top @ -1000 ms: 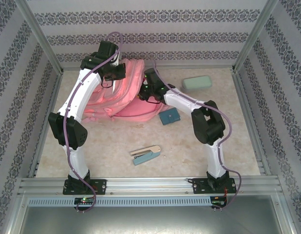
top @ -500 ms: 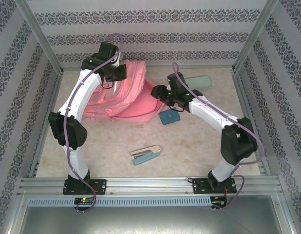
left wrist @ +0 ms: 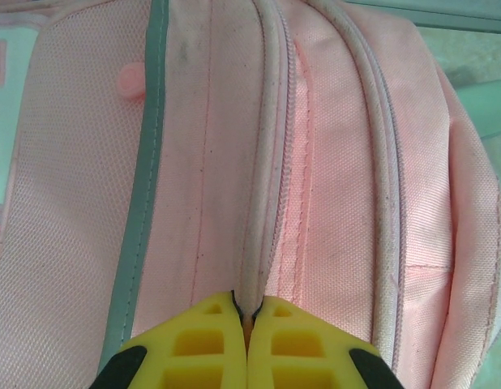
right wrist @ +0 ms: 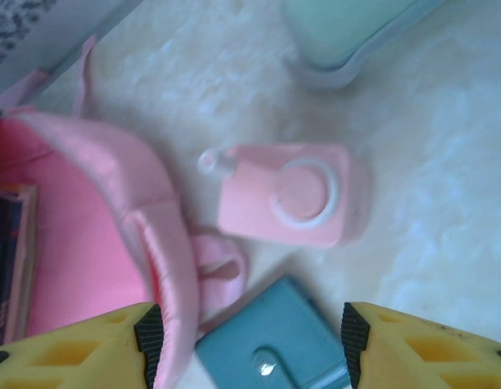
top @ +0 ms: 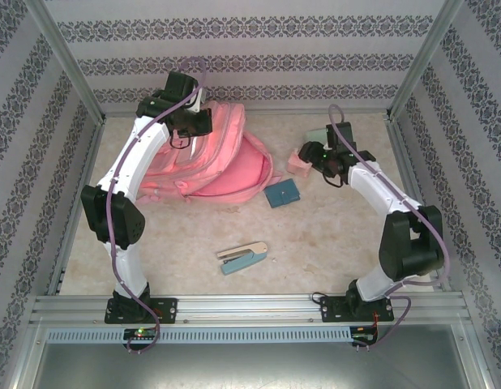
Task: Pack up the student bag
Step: Move the glasses case from the top-right of the table.
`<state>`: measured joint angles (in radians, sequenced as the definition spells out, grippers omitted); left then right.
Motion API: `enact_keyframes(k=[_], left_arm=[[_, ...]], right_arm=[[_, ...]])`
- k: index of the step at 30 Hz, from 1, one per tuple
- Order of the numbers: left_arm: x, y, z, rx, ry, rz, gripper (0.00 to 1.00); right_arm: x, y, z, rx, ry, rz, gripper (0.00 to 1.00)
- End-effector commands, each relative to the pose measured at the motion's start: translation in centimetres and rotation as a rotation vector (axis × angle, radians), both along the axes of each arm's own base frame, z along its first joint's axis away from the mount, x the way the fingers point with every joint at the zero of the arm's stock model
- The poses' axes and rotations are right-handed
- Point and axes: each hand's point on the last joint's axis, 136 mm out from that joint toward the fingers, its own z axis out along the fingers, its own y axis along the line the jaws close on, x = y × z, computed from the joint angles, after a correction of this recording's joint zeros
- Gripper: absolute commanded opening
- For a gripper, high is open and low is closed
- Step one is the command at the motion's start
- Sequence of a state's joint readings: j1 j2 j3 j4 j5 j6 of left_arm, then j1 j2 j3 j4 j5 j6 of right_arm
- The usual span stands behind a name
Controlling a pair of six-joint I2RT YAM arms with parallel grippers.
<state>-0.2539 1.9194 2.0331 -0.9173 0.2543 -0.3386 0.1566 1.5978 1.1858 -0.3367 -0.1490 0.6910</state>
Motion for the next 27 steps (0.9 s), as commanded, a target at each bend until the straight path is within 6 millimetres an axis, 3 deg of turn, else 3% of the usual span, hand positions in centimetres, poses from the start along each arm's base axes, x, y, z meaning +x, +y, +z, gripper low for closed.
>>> enact_keyframes(k=[1,8,10,13,21,27], left_arm=[[0.5,0.4,3.4,-0.043,-0.108,0.014,0.0],[0.3,0.0,2.9,-0.062,-0.09,0.008,0.0],[0.3,0.0,2.9,-0.063,-0.09,0.009,0.0],[0.1,-0.2,2.9,-0.064,-0.085,0.005,0.0],[-0.2,-0.6,2.5,-0.053,-0.074,-0.004,0.0],[-0.3,-0.5,2.0,-0.033,-0.062,0.0,0.0]], right_arm=[[2.5,-1.9,-0.4,-0.05,-0.004,-0.007,0.59],[8.4,-3.6,-1.7,-0.017,0.001,-0.049,0.45],[10.0,-3.6,-2.4,0.008,0.009,-0.049,0.36],[12.4,-3.5,-3.0,0.056,-0.01,-0.059,0.32],[17.6,-3.3,-5.0,0.213,-0.057,-0.11,0.31],[18.9,-3.7,-6.8,0.208,-0.016,-0.113,0.33]])
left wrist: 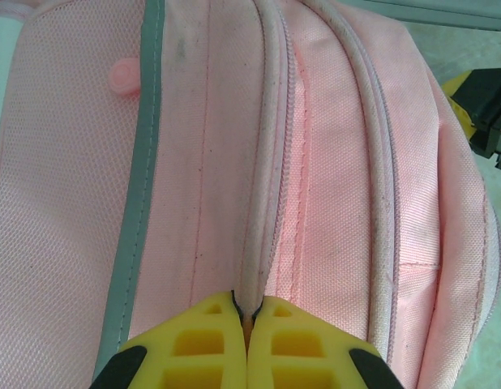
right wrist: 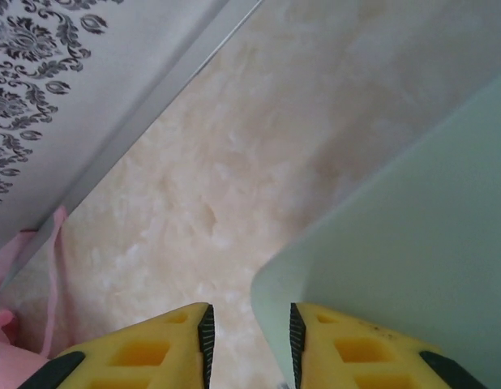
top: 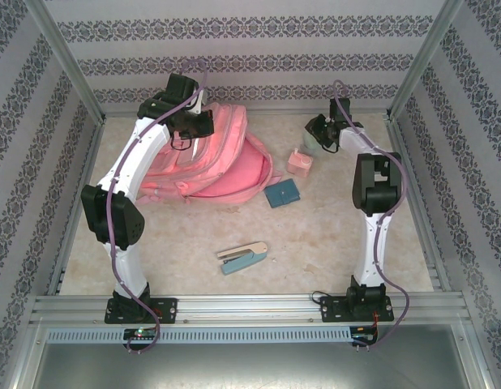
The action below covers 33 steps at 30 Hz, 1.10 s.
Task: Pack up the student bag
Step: Move the glasses case from the top-right of the table.
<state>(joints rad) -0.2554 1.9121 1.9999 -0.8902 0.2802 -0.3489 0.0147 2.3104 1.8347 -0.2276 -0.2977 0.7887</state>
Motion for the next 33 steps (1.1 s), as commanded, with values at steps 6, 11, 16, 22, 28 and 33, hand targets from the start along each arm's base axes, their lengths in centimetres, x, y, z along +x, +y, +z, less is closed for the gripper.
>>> enact_keyframes(k=[6,11,16,22,28,33], left_arm=[[0.0,-0.1,2.3,-0.009,-0.067,0.006,0.0],[0.2,-0.3,2.1,-0.012,-0.065,-0.006,0.0],[0.3,-0.7,1.8,-0.026,-0.057,-0.02,0.0],[-0.2,-1.3,1.4,-0.044,-0.039,-0.042,0.0],[-1.0,-1.9,0.7,-0.055,-0.028,-0.064,0.0],[-1.4,-2.3,0.2,-0.071,-0.024,-0.073,0.0]], right_arm=[[-2.4,-1.3,-2.7,0.011,0.111,-0.025,0.34],[-6.8,-2.1,-3.4,0.005,0.171,-0.004,0.35],[-11.6,-2.9,-3.9,-0.061,0.217,0.032,0.36],[-16.5,-2.9,-3.2,-0.117,0.252,0.094,0.4],[-19.6,-3.5,0.9,-0.276,0.241,0.116,0.57],[-22.1,-5.4,1.4,-0.398,0.306,0.014,0.83]])
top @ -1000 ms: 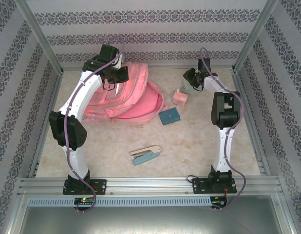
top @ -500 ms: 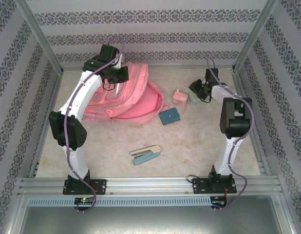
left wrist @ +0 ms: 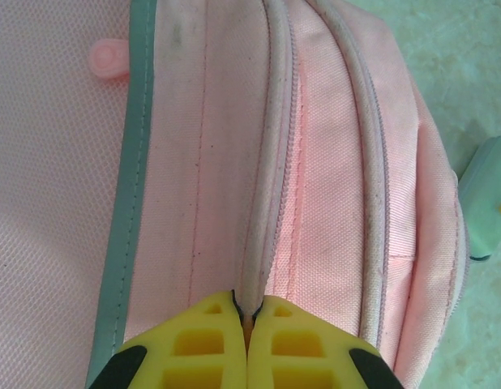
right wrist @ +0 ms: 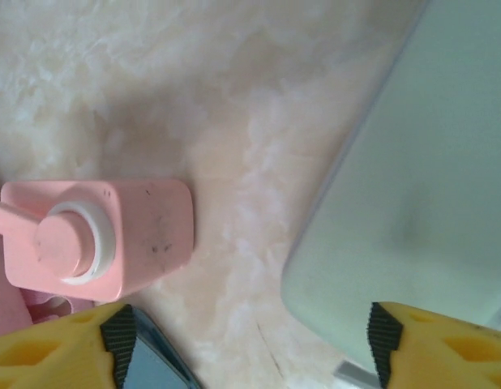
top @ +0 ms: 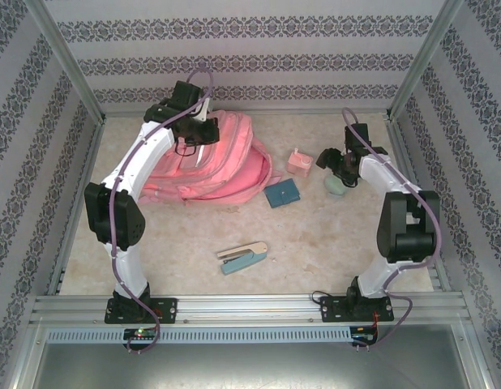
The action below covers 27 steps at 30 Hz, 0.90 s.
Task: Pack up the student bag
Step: Move the glasses case from the top-right of the table, then pick up the glasses case from the top-right of the table.
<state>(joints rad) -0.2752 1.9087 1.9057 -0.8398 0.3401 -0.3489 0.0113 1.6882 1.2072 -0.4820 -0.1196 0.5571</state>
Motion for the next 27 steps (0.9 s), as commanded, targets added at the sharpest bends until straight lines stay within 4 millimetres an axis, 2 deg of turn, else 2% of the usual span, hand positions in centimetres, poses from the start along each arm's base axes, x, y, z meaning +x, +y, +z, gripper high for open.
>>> enact_keyframes(k=[1,2,5,9,17,23,27], left_arm=[[-0.4,-0.4,2.8,-0.039,-0.077,-0.015,0.0],[-0.5,-0.5,2.8,-0.04,-0.078,-0.016,0.0],[-0.7,-0.4,2.8,-0.04,-0.081,-0.018,0.0],[-1.0,-0.3,2.8,-0.043,-0.083,-0.016,0.0],[-1.2,-0.1,2.9,-0.037,-0.085,-0.013,0.0],[-1.4,0.0,2.8,-0.026,-0.081,-0.012,0.0],[-1.3,0.1,2.8,-0.023,-0.081,-0.009,0.0]], right_arm=[[-3.1,-2.2,-1.1,-0.136,0.099,-0.075,0.88],[-3.3,-2.2,-1.5,-0.137,0.112,-0.083,0.92],[-3.6,-2.1,-2.3,-0.147,0.147,-0.096,0.94],[-3.6,-3.0,-3.8,-0.2,0.178,-0.129,0.95],[-1.8,-2.8,-6.1,-0.169,0.218,-0.18,0.98],[-0.8,-2.5,-6.7,-0.142,0.22,-0.208,0.98],[-0.7,-3.4,-7.2,-0.17,0.239,-0.226,0.97]])
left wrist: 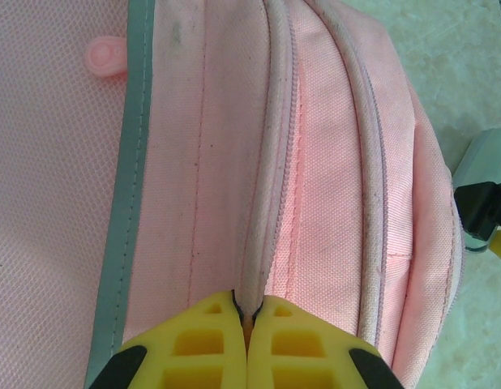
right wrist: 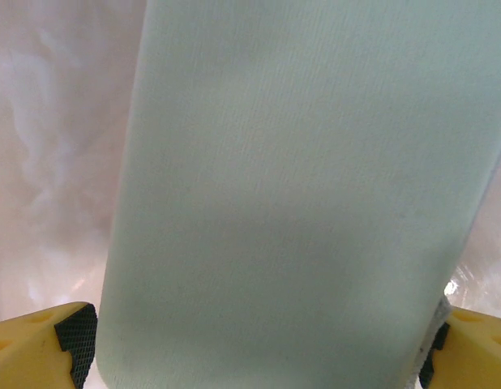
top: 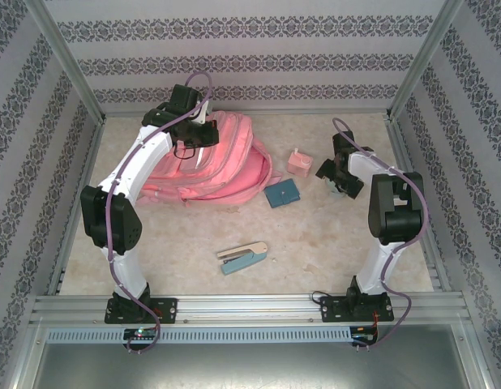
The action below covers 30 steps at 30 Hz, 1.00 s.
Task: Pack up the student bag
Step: Pick up the glasses case from the top-right of the table.
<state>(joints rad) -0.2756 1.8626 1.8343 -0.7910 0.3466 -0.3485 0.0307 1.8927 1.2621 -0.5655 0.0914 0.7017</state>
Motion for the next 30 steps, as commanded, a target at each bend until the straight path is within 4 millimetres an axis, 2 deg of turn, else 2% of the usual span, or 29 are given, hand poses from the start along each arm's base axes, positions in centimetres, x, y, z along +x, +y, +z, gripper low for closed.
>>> enact_keyframes(k=[1,5,9,18,23,27,30], left_arm=[[-0.8,0.1,2.7,-0.011,-0.059,-0.005,0.0],[-0.8,0.1,2.6,-0.006,-0.057,-0.007,0.0],[-0.8,0.1,2.6,-0.005,-0.058,-0.008,0.0],[-0.5,0.4,3.3,-0.006,-0.075,0.007,0.0],[0.1,0.8,4.7,-0.049,-0.092,0.035,0.0],[0.8,1.4,6.5,-0.129,-0.119,0.064,0.0],[1.3,1.8,8.0,-0.191,-0.134,0.076,0.0]], right_arm=[[0.3,-0.8,-0.3,-0.039,0.016,-0.032,0.95],[0.0,-1.3,-0.5,-0.055,0.018,-0.03,0.83],[-0.4,-1.3,0.3,-0.066,-0.001,-0.008,0.7],[-2.8,-0.5,5.2,-0.127,-0.092,0.084,0.67],[-4.1,2.3,9.2,-0.13,-0.182,0.201,0.67],[-4.6,6.5,12.3,-0.11,-0.28,0.319,0.67],[-4.6,10.4,13.6,-0.065,-0.334,0.4,0.68]])
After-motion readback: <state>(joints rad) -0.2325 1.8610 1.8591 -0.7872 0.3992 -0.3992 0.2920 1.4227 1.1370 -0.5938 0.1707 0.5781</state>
